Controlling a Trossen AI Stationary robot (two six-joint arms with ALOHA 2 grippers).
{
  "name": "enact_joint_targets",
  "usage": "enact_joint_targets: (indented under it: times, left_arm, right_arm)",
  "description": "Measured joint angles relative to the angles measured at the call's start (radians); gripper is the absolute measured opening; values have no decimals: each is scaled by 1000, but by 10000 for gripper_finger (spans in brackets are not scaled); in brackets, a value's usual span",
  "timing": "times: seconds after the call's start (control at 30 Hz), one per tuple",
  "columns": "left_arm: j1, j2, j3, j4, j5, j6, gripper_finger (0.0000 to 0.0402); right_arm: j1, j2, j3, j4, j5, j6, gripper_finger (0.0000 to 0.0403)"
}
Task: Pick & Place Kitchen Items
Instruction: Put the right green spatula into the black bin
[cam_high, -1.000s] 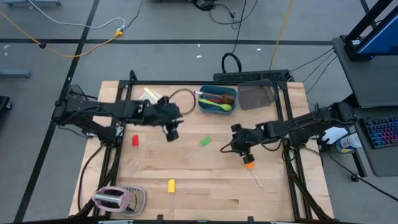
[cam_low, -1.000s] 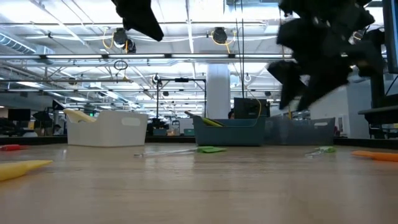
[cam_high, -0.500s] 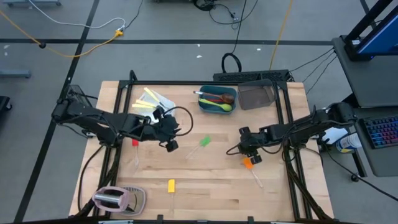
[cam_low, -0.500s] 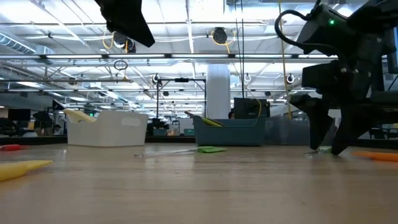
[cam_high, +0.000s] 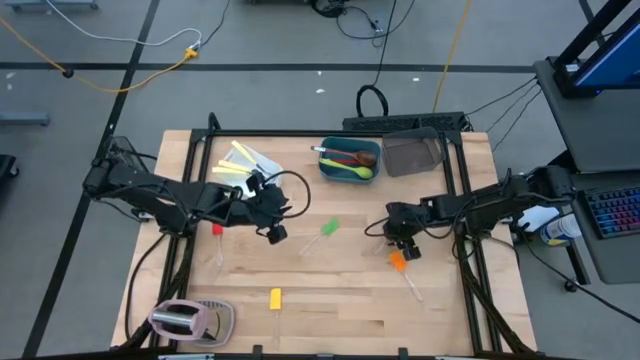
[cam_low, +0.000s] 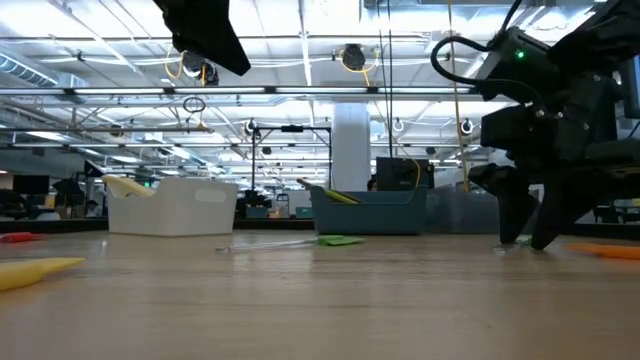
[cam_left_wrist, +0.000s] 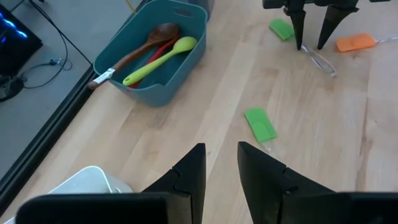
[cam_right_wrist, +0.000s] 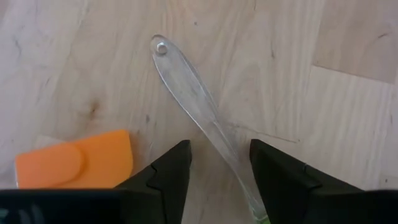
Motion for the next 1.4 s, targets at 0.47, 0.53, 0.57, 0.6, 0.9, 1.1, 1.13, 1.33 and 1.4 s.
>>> enact_joint_targets:
  times: [0.47, 0.53, 0.57, 0.6, 0.9, 1.1, 1.13, 1.33, 1.4]
  left_arm:
    - [25, 0, 0, 0, 0, 33, 97]
    - [37, 0, 0, 0, 0, 33, 97]
    - [43, 0, 0, 0, -1, 34, 97]
    - [48, 0, 0, 0, 0, 39, 97]
    - [91, 0, 0, -2, 0, 63, 97]
    - [94, 0, 0, -2, 0, 64, 97]
    - [94, 0, 0, -3, 0, 64, 97]
    - [95, 0, 0, -2, 0, 63, 97]
    - [95, 0, 0, -2, 0, 64, 97]
  right_arm:
    - [-23, 2, -2, 46, 83, 6, 5]
    - [-23, 2, -1, 105, 84, 22, 5]
    - [-23, 0, -1, 135, 84, 24, 5]
    - [-23, -6, -2, 157, 84, 25, 3]
    - [-39, -26, -3, 195, 84, 65, 1]
    - [-39, -59, -4, 189, 85, 108, 40]
    - [-39, -69, -4, 176, 86, 123, 51]
    - [-39, -164, -4, 25, 85, 189, 121]
    - [-39, -207, -4, -33, 84, 213, 139]
